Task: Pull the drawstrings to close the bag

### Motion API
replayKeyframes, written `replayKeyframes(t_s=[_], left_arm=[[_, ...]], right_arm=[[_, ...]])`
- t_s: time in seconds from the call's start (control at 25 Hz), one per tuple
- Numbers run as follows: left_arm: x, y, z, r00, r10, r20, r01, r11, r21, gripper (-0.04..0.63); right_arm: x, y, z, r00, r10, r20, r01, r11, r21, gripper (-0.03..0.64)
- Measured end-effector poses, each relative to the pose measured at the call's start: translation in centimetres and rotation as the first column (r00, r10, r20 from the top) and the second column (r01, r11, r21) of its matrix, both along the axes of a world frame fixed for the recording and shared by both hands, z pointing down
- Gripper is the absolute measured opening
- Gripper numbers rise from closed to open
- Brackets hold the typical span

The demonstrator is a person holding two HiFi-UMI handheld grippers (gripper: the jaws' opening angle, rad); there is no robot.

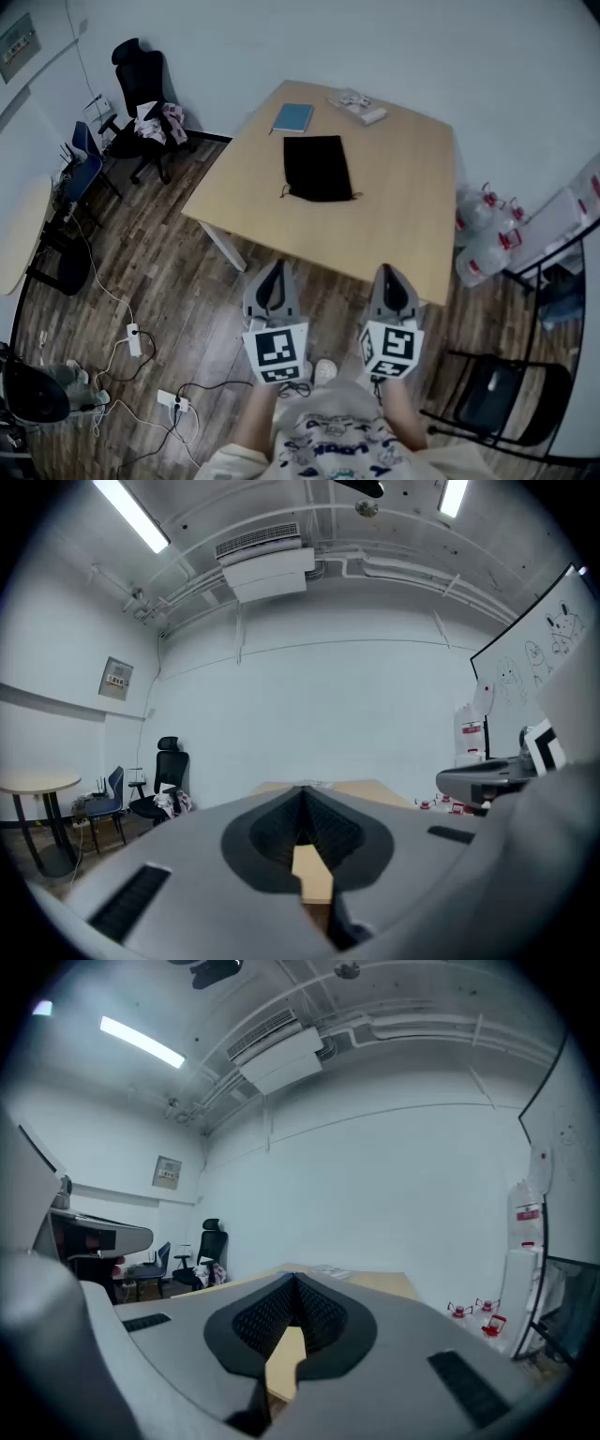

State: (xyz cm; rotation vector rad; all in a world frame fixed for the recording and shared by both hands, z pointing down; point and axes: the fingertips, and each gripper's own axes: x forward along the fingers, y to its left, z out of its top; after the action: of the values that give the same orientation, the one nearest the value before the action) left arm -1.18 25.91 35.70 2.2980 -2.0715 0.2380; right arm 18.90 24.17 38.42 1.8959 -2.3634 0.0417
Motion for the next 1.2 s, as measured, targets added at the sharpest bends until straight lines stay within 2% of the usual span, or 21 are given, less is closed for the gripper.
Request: replayKeyframes(t_s=[0.36,0.56,0.84,1.2], left_arm=[[0.0,-1.4,0.3,1.000,-0.016,0.012,0.017,1.000,-0.010,-0.006],[0.2,-2.5,1.0,0.999,-0.032,0.017,0.033,0.999,-0.022,-0.006],[-0.2,-4.3,2.7,0.998,-0.066,0.019,0.067,0.996,-0.061,-0.006],[-2.3,-10.1,5.3,0.996,-0.084,0.023,0.086,0.991,-0.105,-0.006]], right_arm=[[0.5,-1.7,0.1,1.000,-0.017,-0.006,0.017,1.000,0.011,0.000],[0.9,-3.3,1.0,1.000,-0.025,0.012,0.025,1.000,-0.009,0.000],[0.2,-5.8,2.5,0.997,-0.067,-0.028,0.065,0.997,-0.045,0.002],[-0.9,-11.5,5.1,0.997,-0.053,-0.054,0.047,0.994,-0.098,0.002]])
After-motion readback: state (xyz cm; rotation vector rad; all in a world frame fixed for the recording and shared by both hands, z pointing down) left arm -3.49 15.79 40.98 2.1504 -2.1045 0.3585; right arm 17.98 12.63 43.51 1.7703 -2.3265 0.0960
